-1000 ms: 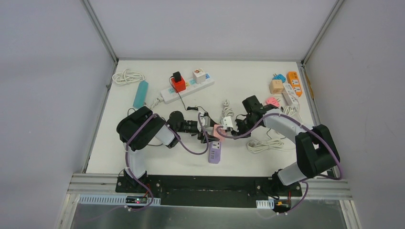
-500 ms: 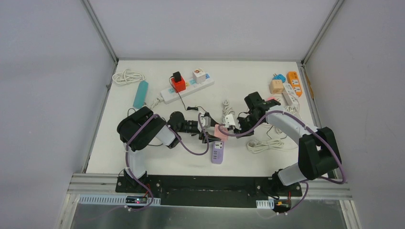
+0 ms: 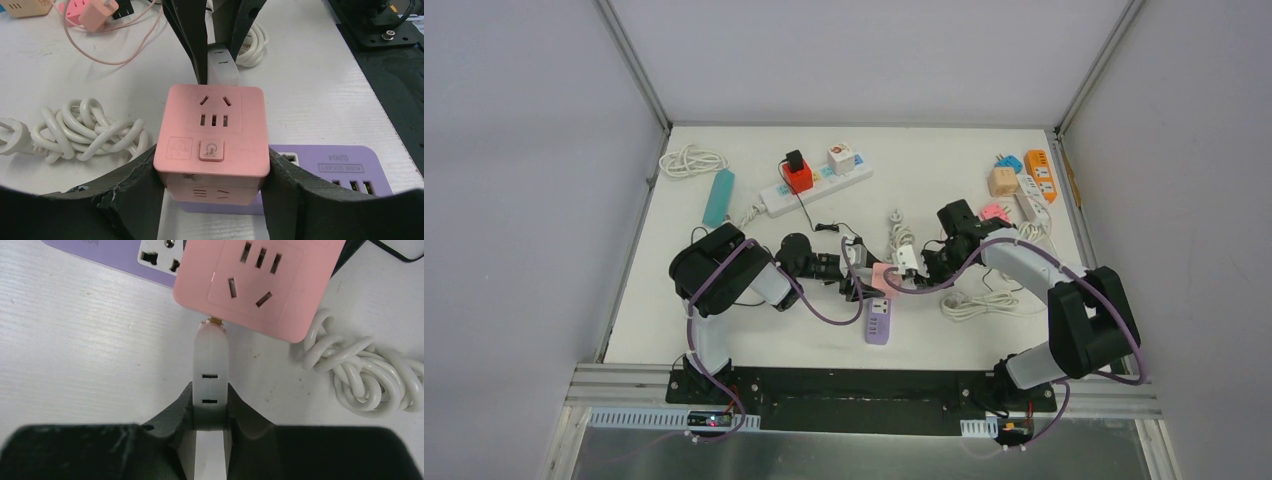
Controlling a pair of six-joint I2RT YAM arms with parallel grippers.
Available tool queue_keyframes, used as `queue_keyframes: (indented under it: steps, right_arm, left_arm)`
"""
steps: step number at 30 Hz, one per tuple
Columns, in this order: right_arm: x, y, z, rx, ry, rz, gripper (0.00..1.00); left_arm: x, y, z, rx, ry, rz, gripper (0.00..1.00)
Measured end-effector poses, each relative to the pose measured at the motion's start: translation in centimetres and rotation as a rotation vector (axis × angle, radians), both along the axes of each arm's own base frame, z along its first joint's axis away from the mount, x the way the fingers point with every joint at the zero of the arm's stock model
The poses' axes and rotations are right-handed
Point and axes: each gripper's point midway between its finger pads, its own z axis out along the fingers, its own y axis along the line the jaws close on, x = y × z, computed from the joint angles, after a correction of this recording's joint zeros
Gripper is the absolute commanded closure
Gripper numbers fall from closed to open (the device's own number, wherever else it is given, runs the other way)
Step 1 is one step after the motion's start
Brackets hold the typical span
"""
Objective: Pull the plug off the socket
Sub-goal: Remove the plug from the socket.
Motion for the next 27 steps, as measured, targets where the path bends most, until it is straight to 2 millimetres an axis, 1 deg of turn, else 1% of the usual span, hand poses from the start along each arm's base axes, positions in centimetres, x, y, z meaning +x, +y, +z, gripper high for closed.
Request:
queue_keyframes:
  steps: [6, 15, 22, 27]
  right_arm:
    - [0.0, 0.3, -0.4, 0.019, 0.010, 0.014, 1.00]
    - [0.0, -0.2, 0.3, -0.030, 0.053, 0.012, 1.00]
    - [0.0, -0.4, 1.0, -0.038, 0.036, 0.012, 1.00]
    - [0.1, -0.5, 0.6, -0.037, 0.026, 0.013, 1.00]
  left_arm:
    - [0.1, 0.1, 0.0, 0.001, 0.000, 0.003, 1.00]
    - [0.0, 0.1, 0.0, 0.000, 0.000, 0.001, 1.00]
    - [0.1, 0.0, 0.3, -0.012, -0.015, -0.001, 1.00]
    - [0.1, 0.0, 0.3, -0.009, -0.011, 0.000, 1.00]
